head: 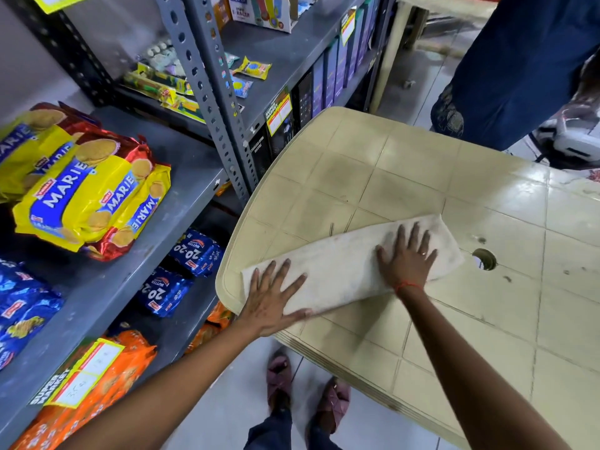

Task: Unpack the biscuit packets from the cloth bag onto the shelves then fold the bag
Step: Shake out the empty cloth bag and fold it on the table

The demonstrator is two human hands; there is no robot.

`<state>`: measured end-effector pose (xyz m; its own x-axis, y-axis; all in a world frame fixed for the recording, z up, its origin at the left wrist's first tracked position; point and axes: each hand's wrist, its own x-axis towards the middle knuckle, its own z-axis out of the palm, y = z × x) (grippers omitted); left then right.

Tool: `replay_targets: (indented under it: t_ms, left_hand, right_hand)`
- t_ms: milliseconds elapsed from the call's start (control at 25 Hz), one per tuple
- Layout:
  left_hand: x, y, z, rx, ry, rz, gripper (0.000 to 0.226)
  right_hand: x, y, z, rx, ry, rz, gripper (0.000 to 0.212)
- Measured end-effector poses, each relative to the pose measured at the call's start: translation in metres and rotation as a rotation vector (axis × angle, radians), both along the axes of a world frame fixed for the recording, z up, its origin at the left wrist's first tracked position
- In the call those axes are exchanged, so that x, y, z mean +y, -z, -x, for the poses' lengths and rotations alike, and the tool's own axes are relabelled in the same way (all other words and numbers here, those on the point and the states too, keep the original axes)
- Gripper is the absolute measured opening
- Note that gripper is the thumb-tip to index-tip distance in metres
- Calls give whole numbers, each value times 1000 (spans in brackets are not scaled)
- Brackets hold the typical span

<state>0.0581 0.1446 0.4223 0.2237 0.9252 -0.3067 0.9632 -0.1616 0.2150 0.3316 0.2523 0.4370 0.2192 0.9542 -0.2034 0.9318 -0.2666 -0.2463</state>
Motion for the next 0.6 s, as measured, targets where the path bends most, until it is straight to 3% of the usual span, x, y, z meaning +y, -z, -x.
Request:
replay_targets:
  t_ms: [80, 120, 200, 280, 400, 480, 600]
  left_hand:
    - [15, -12, -4, -67, -74, -74, 85]
    - [28, -15, -9, -99, -107, -92, 80]
    - [57, -20, -25, -153, -146, -10, 69]
    - [81, -21, -49, -182, -153, 110, 69]
    - [97, -20, -73, -291, -196, 291, 67]
    - [99, -23, -77, -562, -291, 392, 51]
    - [105, -39, -73, -852, -384, 555, 36]
  right_hand:
    - [-38, 1, 28, 192, 192, -184, 81]
    - [-51, 4, 37, 356, 394, -232, 81]
    - [-62, 7, 50, 735, 873, -226, 80]
    - [-60, 8, 58, 1109, 1124, -189, 76]
    - [-57, 9, 64, 1359, 1185, 0, 59]
    - [-58, 9, 59, 1512, 1113, 76, 39]
    - [-60, -6, 47, 1778, 930, 103, 49]
